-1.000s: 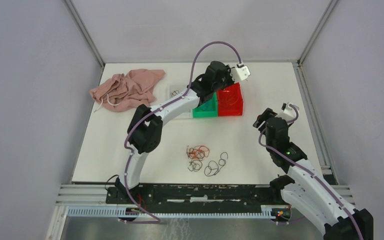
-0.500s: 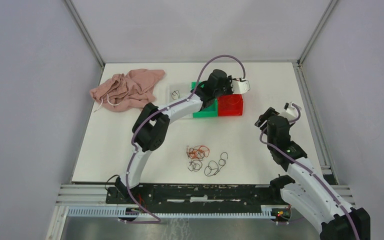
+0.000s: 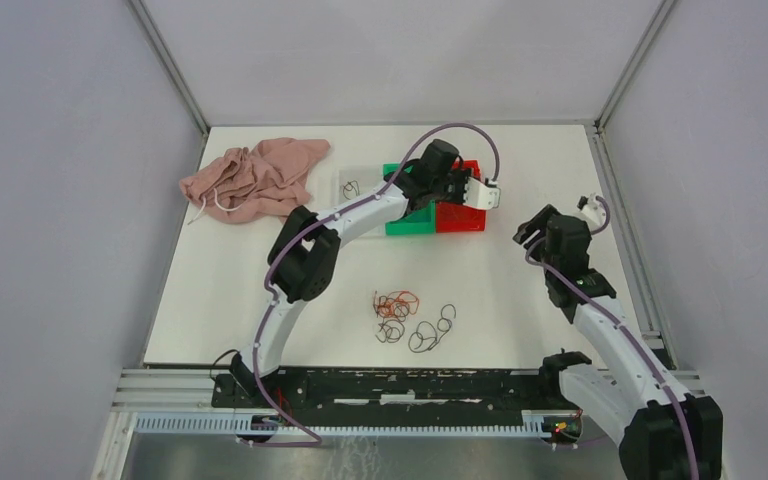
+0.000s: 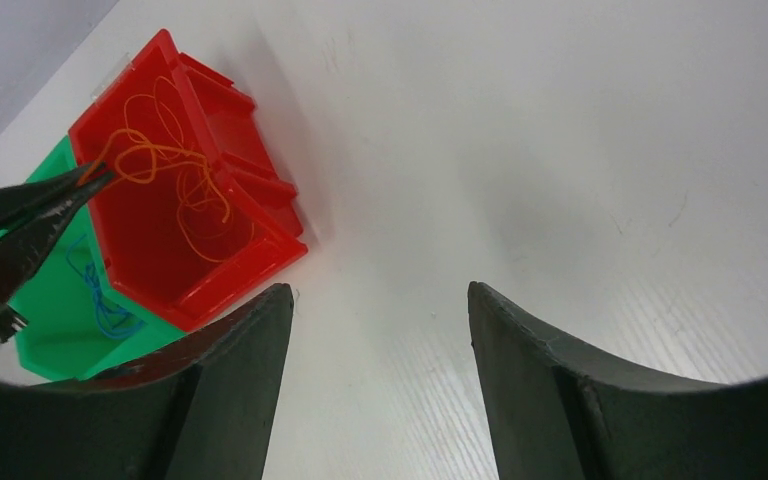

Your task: Untangle the cables

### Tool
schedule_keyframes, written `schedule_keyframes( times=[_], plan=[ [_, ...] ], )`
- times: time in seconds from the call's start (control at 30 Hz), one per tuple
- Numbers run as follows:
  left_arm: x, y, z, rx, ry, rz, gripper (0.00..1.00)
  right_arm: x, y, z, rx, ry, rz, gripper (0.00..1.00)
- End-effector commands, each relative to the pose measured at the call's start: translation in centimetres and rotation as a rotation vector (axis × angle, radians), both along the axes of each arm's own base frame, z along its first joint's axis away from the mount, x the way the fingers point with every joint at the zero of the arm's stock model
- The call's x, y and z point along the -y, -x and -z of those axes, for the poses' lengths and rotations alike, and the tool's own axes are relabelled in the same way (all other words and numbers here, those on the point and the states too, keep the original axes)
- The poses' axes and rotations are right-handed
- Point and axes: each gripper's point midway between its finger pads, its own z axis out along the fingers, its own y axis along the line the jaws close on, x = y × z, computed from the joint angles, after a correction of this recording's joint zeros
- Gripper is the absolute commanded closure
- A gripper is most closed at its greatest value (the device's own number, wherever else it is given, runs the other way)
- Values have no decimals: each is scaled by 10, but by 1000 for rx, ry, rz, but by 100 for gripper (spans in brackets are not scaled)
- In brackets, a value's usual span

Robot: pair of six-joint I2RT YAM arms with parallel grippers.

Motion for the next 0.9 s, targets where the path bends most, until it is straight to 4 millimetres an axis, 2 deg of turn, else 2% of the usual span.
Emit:
schedule_keyframes(
  times=[0.0, 0.2, 0.33, 0.37, 0.43, 0.5, 0.7, 0.87],
  plan=[
    [2, -8, -4, 114, -79, 84, 97, -16, -32, -37, 99, -127, -49, 29],
    [1, -24, -6, 188, -107, 65, 85, -34, -57, -39, 90, -232, -106, 30],
    [0, -24, -14, 143, -94, 72, 51, -38, -62, -36, 86, -264, -118, 31],
    [-1, -23, -11, 127, -95, 82, 36, -40, -64, -35, 83, -270, -126, 31],
    [-4, -16, -15, 100, -88, 110, 14, -43, -69, -33, 79, -283, -137, 32],
    [-8, -8, -24, 74, -84, 143, 1, -47, -74, -30, 66, -299, -156, 33],
    [-30, 13, -55, -43, -80, 192, 1, -60, -88, -31, 65, -361, -196, 38],
    [-59, 15, -94, -190, 13, 101, 0, -74, -96, -31, 61, -401, -252, 46]
  ],
)
